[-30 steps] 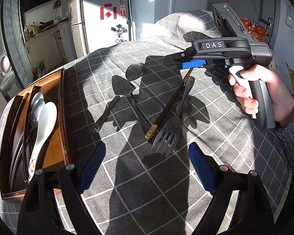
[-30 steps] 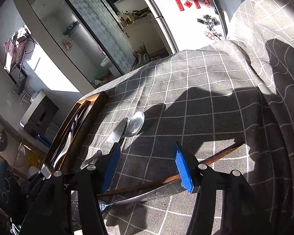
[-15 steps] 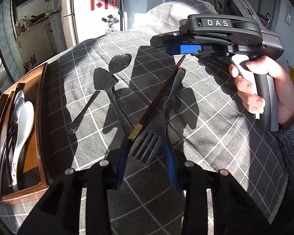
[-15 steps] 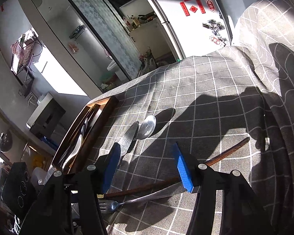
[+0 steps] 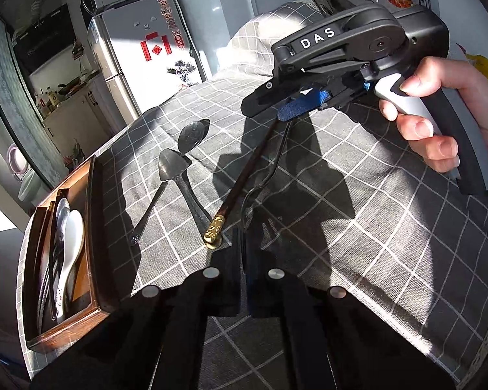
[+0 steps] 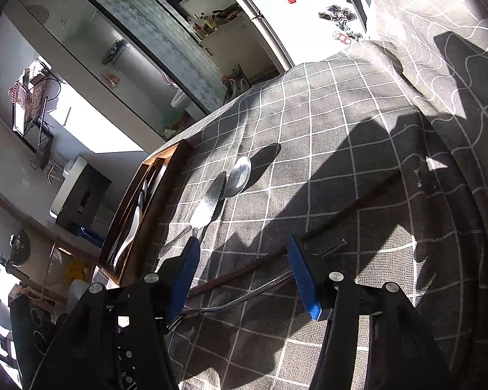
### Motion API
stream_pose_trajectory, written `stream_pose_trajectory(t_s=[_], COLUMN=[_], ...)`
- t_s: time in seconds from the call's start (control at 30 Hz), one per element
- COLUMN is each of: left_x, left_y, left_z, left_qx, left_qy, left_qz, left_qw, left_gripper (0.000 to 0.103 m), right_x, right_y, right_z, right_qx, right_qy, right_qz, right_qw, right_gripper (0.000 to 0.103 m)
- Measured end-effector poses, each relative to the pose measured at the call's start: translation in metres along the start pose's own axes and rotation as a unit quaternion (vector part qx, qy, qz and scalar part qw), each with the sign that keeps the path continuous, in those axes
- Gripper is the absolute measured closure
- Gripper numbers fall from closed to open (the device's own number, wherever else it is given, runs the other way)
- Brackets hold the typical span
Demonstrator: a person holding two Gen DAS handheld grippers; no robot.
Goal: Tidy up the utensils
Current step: 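Grasp the metal fork by its handle with the right gripper, then lower the fork into the tray and open the right gripper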
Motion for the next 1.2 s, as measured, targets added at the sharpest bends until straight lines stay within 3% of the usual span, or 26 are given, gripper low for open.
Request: stream_pose_trajectory(t_s=[0.2,0.4,0.47,0.73,0.83,0.9,1.2], left_x=[0.001,-0.012,-0.013,-0.005,-0.006,-0.008,-0.025], left_y=[-0.003,-0.013,-0.013,-0.010,-0.010,-0.010,-0.005], left_z=[-0.003,-0.005,-0.003,-0.009,-0.013,-0.015,-0.038], left_qx=[0.010,0.026,0.025,0.021,0.024,0.026,0.046], left_qy=[0.006,0.033,0.040,0.048,0.056,0.055,0.056], left_qz=[-0.014,-0.096,-0.113,-0.108,-0.115,-0.114,-0.133], left_qw=[0.9998,0.9944,0.9924,0.9928,0.9916,0.9917,0.9885], left_gripper=[0.100,0.101,0.101,0.099,0.097,0.097,0.097], right_x=[-0.006,-0.012,-0.015,-0.017,-0.016,-0.013,-0.042], right_y=[0.021,0.047,0.053,0.043,0.044,0.045,0.042], right_z=[-0.014,-0.010,-0.004,0.008,0.012,0.013,0.011], right_qx=[-0.014,-0.024,-0.023,0.016,0.016,0.018,0.027], right_qy=[0.002,-0.038,-0.030,-0.005,0.017,0.024,0.025], right_qz=[0.027,0.116,0.121,0.135,0.123,0.121,0.091], right_qw=[1.000,0.992,0.992,0.991,0.992,0.992,0.995], right_gripper=[0.046,0.046,0.046,0.047,0.064,0.083,0.086])
Point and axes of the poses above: each gripper's, at about its wrist camera, not at the fingertips, and z roughly the way its jaws point, x to its right, y to its underside, the point moved 5 cm from there along z, roughly the way its jaws point, and after that the axes turned 10 degrees about x, right-handed, at the moved point
